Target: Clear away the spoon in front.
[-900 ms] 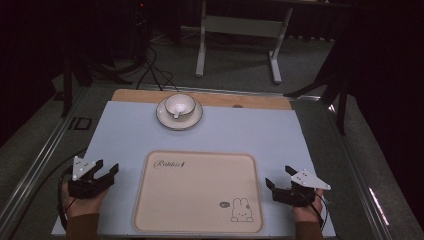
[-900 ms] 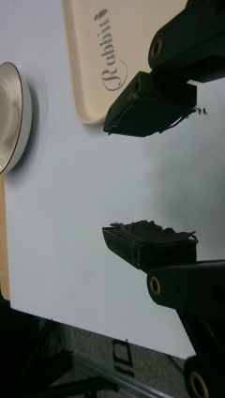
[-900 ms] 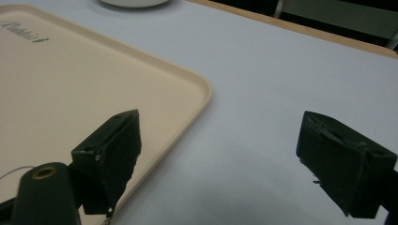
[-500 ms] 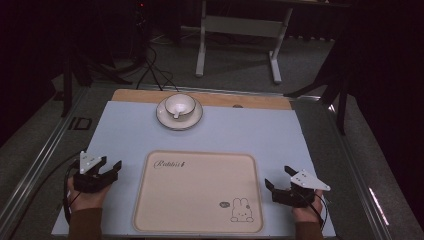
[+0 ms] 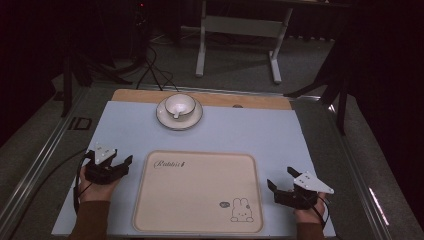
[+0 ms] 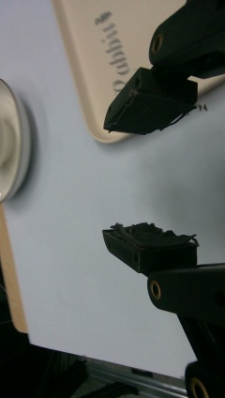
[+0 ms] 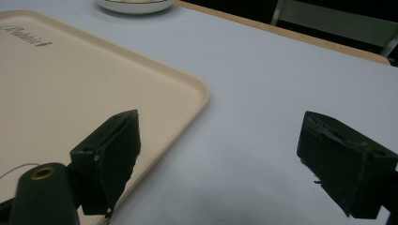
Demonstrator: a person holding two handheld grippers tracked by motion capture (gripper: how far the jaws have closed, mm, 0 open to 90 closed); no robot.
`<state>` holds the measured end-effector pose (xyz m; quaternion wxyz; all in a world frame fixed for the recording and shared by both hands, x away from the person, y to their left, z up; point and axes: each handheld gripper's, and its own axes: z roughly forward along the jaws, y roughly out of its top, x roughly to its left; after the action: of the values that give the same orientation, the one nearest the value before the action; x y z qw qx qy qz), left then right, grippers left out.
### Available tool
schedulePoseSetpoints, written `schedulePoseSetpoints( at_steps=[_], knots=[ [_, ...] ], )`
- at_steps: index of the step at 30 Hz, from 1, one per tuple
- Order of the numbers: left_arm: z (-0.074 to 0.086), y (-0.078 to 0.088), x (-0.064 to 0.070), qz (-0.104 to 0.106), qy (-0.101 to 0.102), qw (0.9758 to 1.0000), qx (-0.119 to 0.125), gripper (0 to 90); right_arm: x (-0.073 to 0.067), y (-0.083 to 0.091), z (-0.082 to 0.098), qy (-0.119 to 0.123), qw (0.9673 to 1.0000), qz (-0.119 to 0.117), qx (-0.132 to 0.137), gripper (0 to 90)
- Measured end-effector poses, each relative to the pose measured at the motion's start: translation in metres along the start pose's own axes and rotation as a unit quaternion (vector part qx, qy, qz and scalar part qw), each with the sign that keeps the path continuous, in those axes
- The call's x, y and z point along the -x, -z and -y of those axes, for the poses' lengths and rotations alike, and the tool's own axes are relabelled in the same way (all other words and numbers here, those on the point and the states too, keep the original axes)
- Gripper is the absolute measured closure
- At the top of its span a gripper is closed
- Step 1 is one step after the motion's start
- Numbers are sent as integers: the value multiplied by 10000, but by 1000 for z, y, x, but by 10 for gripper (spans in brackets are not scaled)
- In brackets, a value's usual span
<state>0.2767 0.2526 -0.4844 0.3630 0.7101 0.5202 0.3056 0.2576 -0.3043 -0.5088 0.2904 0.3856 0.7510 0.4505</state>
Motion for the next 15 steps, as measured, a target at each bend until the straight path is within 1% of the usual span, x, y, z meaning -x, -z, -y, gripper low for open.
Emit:
schedulePoseSetpoints(
  at_steps=[4,6,8,11,15],
  knots=[
    [-10,-1,-1,-29,8,10000,93,417,0,0,0,-12,10000,-5,17,134],
    [-15,-1,-2,-169,38,9996,209,426,1,1,0,-23,10000,5,34,134],
    [-21,0,-4,-291,117,9992,252,429,1,1,0,-57,10000,13,50,134],
    [-31,-1,-7,-284,146,9990,309,427,2,0,1,-56,10000,0,40,134],
    [-42,-3,-9,-284,107,9989,346,426,1,0,1,-39,10000,-13,38,135]
  ],
)
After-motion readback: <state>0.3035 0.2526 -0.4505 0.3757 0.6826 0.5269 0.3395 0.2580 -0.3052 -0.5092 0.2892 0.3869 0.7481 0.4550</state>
